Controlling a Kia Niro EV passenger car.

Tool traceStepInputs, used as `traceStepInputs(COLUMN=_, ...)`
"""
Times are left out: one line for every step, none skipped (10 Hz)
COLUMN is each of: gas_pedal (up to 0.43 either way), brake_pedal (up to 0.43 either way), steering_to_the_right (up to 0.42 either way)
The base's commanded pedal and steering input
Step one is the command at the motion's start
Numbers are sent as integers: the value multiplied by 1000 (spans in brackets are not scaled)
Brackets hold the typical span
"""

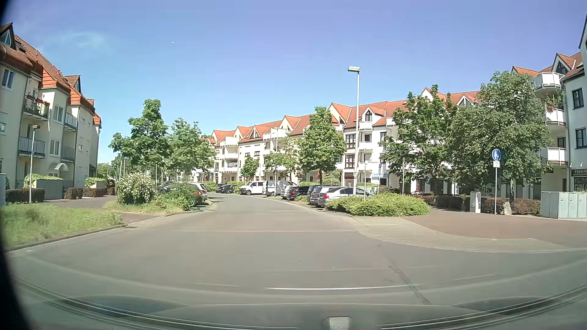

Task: Follow the waypoints while adhering to traffic rules and regulations

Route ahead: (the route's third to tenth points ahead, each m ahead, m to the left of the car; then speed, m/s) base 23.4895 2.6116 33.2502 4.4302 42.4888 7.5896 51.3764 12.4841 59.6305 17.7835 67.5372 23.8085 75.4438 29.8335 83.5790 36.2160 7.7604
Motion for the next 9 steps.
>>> traceStepInputs(gas_pedal=59, brake_pedal=30, steering_to_the_right=1)
traceStepInputs(gas_pedal=59, brake_pedal=30, steering_to_the_right=0)
traceStepInputs(gas_pedal=59, brake_pedal=30, steering_to_the_right=0)
traceStepInputs(gas_pedal=59, brake_pedal=30, steering_to_the_right=-1)
traceStepInputs(gas_pedal=59, brake_pedal=30, steering_to_the_right=-2)
traceStepInputs(gas_pedal=59, brake_pedal=30, steering_to_the_right=-4)
traceStepInputs(gas_pedal=59, brake_pedal=30, steering_to_the_right=-7)
traceStepInputs(gas_pedal=59, brake_pedal=30, steering_to_the_right=-10)
traceStepInputs(gas_pedal=59, brake_pedal=30, steering_to_the_right=-15)
